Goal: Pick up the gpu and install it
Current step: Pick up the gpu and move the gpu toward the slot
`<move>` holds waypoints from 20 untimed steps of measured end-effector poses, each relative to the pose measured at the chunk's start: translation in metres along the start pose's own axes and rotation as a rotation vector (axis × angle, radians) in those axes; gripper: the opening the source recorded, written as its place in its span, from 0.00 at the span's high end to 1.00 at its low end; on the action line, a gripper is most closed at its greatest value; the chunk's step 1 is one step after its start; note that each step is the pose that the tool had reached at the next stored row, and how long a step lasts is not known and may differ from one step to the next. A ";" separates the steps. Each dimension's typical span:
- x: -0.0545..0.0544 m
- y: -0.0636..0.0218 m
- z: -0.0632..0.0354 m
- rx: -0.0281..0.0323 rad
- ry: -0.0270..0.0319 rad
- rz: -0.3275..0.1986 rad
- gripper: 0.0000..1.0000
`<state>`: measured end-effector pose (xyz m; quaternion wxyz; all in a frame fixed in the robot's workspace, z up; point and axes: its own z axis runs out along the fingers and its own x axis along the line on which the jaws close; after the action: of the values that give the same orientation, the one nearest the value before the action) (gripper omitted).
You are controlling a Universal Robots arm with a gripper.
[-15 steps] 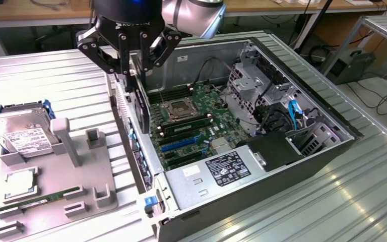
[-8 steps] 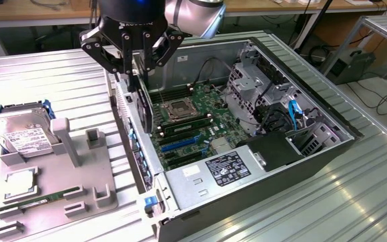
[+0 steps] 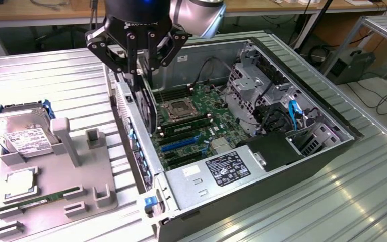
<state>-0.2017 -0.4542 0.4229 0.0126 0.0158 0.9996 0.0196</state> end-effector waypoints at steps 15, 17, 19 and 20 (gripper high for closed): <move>-0.012 0.0003 0.0020 0.0000 0.0000 0.000 0.74; -0.013 0.0003 0.0030 0.0000 0.0000 0.000 0.74; -0.014 0.0003 0.0039 -0.0001 -0.0001 0.000 0.74; -0.015 0.0003 0.0044 0.0000 -0.0001 0.000 0.74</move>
<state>-0.1870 -0.4542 0.4188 0.0126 0.0158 0.9996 0.0196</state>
